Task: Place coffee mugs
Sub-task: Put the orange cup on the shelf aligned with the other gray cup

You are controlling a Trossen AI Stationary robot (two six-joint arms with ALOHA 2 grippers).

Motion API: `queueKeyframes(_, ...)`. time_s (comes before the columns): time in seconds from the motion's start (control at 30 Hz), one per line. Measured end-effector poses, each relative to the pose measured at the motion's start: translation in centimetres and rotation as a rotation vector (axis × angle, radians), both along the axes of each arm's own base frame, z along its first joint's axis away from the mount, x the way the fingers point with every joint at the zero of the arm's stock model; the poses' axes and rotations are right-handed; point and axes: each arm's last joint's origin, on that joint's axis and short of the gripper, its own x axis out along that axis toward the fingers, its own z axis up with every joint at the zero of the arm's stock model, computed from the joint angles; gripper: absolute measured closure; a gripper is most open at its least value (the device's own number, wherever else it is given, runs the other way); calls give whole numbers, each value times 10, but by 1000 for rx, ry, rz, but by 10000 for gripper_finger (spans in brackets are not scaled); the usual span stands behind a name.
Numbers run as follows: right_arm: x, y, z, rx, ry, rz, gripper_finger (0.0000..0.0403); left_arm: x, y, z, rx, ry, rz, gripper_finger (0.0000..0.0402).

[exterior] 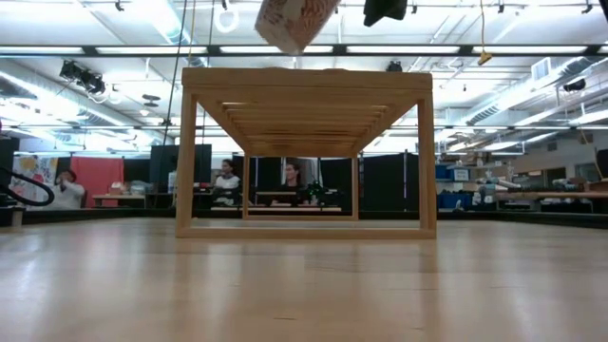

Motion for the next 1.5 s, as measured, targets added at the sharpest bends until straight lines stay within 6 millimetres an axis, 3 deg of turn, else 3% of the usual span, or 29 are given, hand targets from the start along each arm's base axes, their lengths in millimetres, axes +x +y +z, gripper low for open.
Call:
queueKeyframes(0.33,0,0,0,1,1,0,291,-22,41,34,-87,-34,-226,376)
queueKeyframes(0.63,0,0,-1,3,7,1,291,-23,81,33,-207,2,-471,373)
queueKeyframes(0.87,0,1,-1,40,5,18,291,-25,98,31,-248,27,-520,368)
queueKeyframes(1.27,0,3,-1,72,3,36,291,-32,117,26,-346,103,-417,370)
queueKeyframes(1.5,0,3,-1,81,2,20,291,-33,119,23,-283,118,-440,370)
